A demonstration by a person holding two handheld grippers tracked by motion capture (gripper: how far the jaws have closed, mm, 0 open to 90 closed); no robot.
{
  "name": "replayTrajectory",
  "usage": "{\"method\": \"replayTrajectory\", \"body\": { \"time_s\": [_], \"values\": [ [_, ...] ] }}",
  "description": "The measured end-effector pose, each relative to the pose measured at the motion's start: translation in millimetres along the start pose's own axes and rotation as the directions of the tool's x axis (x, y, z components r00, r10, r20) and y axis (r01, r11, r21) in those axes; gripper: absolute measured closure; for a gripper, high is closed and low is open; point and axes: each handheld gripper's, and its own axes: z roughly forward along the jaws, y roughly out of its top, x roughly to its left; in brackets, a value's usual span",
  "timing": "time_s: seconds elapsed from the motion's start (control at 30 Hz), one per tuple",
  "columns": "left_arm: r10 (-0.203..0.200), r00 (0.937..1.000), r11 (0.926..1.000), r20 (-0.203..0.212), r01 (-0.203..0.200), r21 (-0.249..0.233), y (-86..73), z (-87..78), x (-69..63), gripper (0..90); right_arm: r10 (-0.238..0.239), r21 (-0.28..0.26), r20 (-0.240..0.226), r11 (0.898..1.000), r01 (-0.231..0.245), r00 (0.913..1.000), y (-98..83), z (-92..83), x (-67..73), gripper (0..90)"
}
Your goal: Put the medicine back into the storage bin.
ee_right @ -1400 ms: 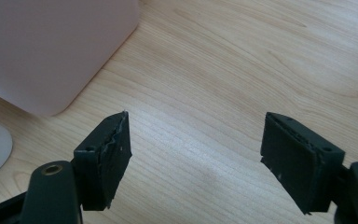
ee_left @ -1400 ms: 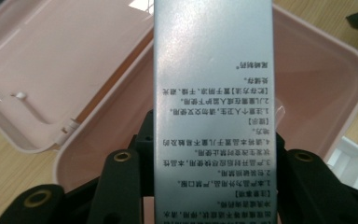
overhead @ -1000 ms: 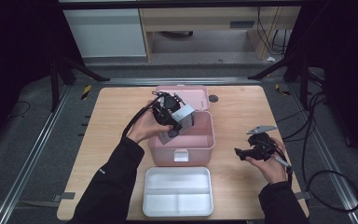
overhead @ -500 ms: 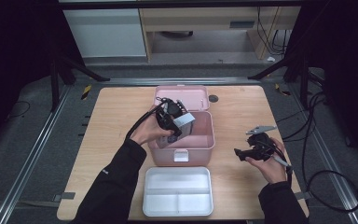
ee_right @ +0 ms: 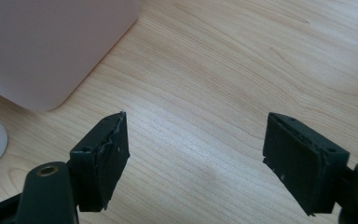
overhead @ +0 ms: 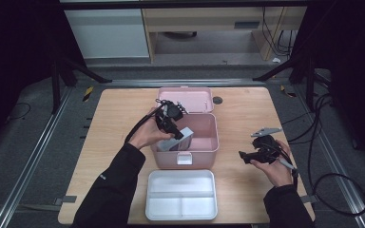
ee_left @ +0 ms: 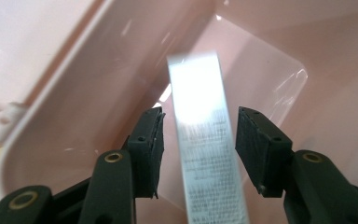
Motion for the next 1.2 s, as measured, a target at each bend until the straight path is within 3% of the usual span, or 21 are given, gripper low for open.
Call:
{"method": "replayTrajectory", "body": {
  "time_s": [0.2,0.3,0.33,0.37,0.4,0.5,0.57,0.6,0.7,0.73,0.77,0.8,0.83,0.87,1.03,1.1,1.2],
  "values": [
    [-0.003,0.9999,0.9978,-0.016,0.002,-0.067,-6.3,-22.6,-2.6,51.0,0.002,-0.007,0.002,1.000,-0.002,1.0000,0.2,-1.2,-0.2,23.2],
    [-0.008,0.9994,0.9924,-0.033,0.004,-0.123,-14.2,-39.1,-6.7,50.4,0.001,-0.016,0.004,1.000,-0.001,1.0000,0.9,-3.8,0.3,23.7],
    [-0.007,0.9987,0.9876,-0.051,-0.001,-0.157,-21.9,-49.8,-10.0,49.6,-0.004,-0.029,0.002,1.000,0.005,1.0000,2.3,-6.3,1.7,24.4],
    [-0.007,0.9987,0.9876,-0.051,-0.001,-0.157,-21.9,-49.8,-10.0,49.3,-0.004,-0.029,0.002,1.000,0.005,1.0000,2.3,-6.3,1.7,24.4],
    [-0.004,0.9979,0.9841,-0.065,-0.008,-0.177,-31.5,-59.6,-13.8,49.0,-0.014,-0.037,-0.005,0.999,0.014,0.9999,3.9,-8.8,4.0,25.7],
    [-0.003,0.9969,0.9817,-0.078,-0.012,-0.190,-42.7,-68.2,-17.0,48.3,-0.030,-0.048,-0.016,0.998,0.029,0.9994,5.5,-11.1,6.7,26.8],
    [-0.010,0.9958,0.9768,-0.091,-0.010,-0.214,-62.8,-79.1,-20.5,47.5,-0.052,-0.056,-0.033,0.997,0.050,0.9981,7.4,-13.2,11.3,28.6],
    [-0.010,0.9958,0.9768,-0.091,-0.010,-0.214,-62.8,-79.1,-20.5,47.3,-0.052,-0.056,-0.033,0.997,0.050,0.9981,7.4,-13.2,11.3,28.6],
    [-0.025,0.9950,0.9725,-0.096,0.002,-0.233,-86.2,-86.0,-22.8,47.0,-0.074,-0.055,-0.051,0.996,0.071,0.9960,8.9,-14.8,14.9,31.9],
    [-0.043,0.9946,0.9700,-0.094,0.019,-0.242,-102.8,-87.7,-23.3,46.7,-0.090,-0.056,-0.060,0.995,0.086,0.9942,9.7,-15.6,17.1,33.2],
    [-0.043,0.9946,0.9700,-0.094,0.019,-0.242,-102.8,-87.7,-23.3,46.6,-0.090,-0.056,-0.060,0.995,0.086,0.9942,9.7,-15.6,17.1,33.2],
    [-0.063,0.9936,0.9677,-0.094,0.038,-0.249,-118.9,-86.5,-23.7,46.5,-0.104,-0.060,-0.073,0.993,0.099,0.9919,10.4,-16.6,19.2,35.0],
    [-0.063,0.9936,0.9677,-0.094,0.038,-0.249,-118.9,-86.5,-23.7,46.5,-0.104,-0.060,-0.073,0.993,0.099,0.9919,10.4,-16.6,19.2,35.0],
    [-0.075,0.9932,0.9671,-0.089,0.051,-0.249,-133.0,-82.2,-25.2,46.5,-0.122,-0.064,-0.086,0.991,0.117,0.9888,11.0,-17.0,21.3,36.4],
    [-0.087,0.9939,0.9693,-0.067,0.069,-0.236,-155.5,-68.1,-31.0,46.0,-0.162,-0.060,-0.115,0.986,0.156,0.9801,11.0,-17.0,25.8,40.9],
    [-0.085,0.9949,0.9715,-0.053,0.071,-0.226,-163.7,-59.7,-33.5,46.1,-0.181,-0.055,-0.127,0.983,0.176,0.9752,9.7,-16.9,28.8,42.5],
    [-0.077,0.9968,0.9778,-0.022,0.071,-0.197,-171.5,-42.2,-37.9,47.3,-0.232,-0.048,-0.157,0.973,0.227,0.9600,3.5,-17.6,34.8,46.6]
  ]
}}
